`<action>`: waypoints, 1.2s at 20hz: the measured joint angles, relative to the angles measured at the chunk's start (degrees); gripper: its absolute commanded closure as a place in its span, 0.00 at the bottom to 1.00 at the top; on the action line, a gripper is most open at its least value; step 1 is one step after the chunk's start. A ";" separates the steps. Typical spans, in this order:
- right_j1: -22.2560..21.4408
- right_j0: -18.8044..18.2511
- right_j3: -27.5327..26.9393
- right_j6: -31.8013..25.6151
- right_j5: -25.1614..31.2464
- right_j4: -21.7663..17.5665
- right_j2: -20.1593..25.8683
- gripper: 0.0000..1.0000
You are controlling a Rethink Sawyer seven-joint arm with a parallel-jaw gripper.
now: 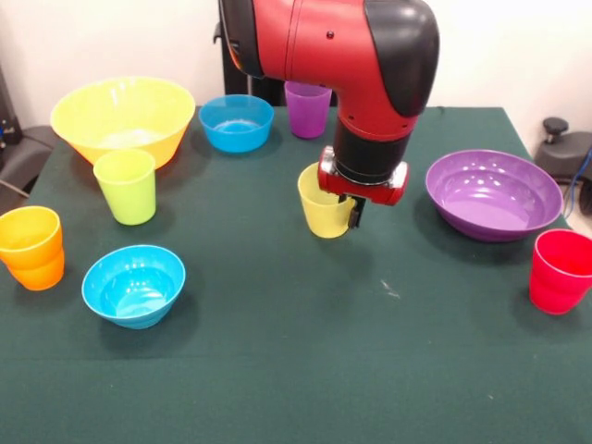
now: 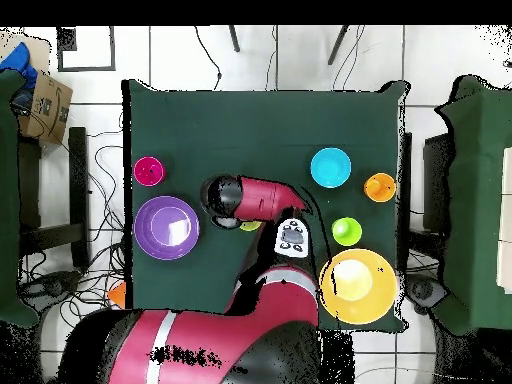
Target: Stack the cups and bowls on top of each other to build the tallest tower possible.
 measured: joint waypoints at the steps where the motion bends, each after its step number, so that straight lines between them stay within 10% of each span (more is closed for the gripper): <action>1: 0.09 0.02 -0.24 0.00 0.37 0.00 -0.02 1.00; 24: -0.88 4.39 -1.49 0.00 1.69 0.27 -0.09 1.00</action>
